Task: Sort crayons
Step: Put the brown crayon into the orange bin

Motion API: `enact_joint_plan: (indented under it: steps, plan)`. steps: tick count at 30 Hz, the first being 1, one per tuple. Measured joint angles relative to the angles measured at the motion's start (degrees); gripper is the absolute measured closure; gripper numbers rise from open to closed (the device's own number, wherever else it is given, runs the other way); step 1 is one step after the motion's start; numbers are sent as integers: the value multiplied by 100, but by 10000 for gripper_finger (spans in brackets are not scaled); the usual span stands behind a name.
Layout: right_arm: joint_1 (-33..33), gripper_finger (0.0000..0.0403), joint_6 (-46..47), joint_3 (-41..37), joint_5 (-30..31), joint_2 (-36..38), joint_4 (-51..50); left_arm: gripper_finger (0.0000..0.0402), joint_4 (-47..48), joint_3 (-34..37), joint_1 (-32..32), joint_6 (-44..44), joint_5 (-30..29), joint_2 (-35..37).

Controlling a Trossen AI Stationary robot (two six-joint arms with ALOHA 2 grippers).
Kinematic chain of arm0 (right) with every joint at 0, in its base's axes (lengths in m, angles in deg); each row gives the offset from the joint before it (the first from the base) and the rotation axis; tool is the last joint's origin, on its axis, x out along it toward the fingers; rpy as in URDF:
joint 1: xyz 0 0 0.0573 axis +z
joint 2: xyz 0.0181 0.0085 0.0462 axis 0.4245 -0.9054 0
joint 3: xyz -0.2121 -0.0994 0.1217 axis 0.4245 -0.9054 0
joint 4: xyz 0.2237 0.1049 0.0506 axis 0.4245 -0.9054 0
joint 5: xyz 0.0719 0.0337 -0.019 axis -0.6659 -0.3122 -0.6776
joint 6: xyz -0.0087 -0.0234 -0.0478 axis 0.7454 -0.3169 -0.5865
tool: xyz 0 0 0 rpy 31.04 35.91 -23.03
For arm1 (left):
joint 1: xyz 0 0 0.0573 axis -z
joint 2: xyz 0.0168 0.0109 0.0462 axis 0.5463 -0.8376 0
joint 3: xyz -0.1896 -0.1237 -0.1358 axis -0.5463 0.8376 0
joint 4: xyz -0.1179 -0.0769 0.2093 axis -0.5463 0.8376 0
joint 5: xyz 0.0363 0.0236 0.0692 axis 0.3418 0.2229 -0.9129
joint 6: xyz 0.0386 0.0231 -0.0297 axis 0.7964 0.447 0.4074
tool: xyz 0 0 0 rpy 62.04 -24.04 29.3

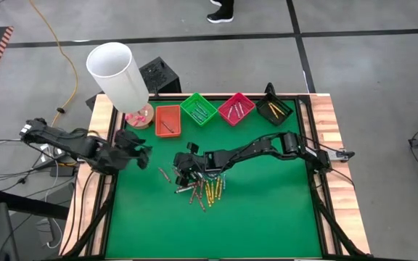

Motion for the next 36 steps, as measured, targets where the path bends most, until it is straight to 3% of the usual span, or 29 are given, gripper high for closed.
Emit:
enact_joint_plan:
  steps: [5, 11, 23, 36]
  plan:
    - [87, 346, 176, 0, -11, 0, -53, 210, 77, 0, 141, 187, -400, 1106]
    - [246, 345, 192, 0, -30, 0, -117, 210, 403, -1, 138, 94, -785, 1928]
    - [310, 342, 208, 0, -33, -2, -536, 210, 609, 263, 138, -181, -738, 2259]
    - [308, 214, 529, 0, 114, -4, -512, 210, 598, 275, 138, -218, -666, 2259]
